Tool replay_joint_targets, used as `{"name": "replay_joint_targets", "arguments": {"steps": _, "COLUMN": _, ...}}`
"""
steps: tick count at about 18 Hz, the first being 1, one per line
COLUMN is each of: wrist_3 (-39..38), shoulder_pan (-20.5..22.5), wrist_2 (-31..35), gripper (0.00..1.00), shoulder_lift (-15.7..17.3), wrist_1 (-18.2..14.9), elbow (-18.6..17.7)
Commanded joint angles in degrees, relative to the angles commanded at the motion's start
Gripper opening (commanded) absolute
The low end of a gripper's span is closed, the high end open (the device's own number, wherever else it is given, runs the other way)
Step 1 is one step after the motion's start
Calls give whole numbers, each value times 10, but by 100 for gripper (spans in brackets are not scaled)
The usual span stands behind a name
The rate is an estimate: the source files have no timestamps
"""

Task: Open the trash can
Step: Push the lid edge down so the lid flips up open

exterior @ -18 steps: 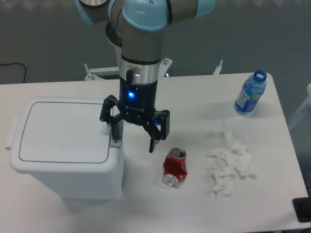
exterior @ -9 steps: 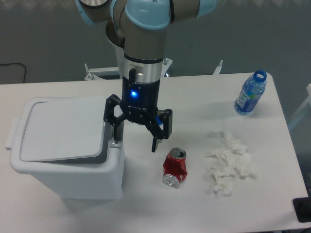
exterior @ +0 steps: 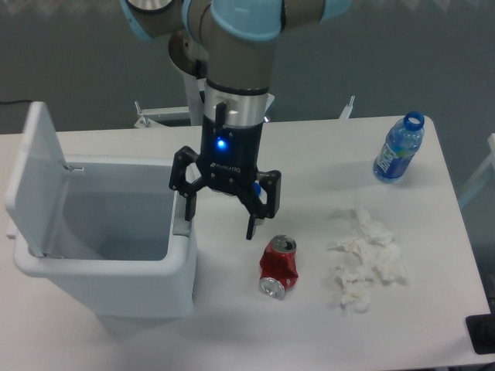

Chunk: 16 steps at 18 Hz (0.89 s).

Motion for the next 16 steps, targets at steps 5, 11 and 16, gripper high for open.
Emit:
{"name": "replay_joint_targets", "arguments": {"steps": 5, "wrist_3": 3, "shoulder_pan": 28, "wrist_2": 4, "gripper": 100, "shoulder_lift": 4, "wrist_1": 2, "elbow": 1}}
{"name": "replay_joint_targets", "arguments": {"steps": 11, "wrist_3": 106, "shoulder_pan": 31, "wrist_2": 135, "gripper": 100, "shoulder_lift": -3, "wrist_1": 0, "elbow": -4}}
{"name": "replay_joint_targets", "arguments": {"steps": 16, "wrist_3": 158, "shoulder_pan": 35, "wrist_2": 153, "gripper": 100, "shoulder_lift": -16, "wrist_1": 1, "elbow": -4}}
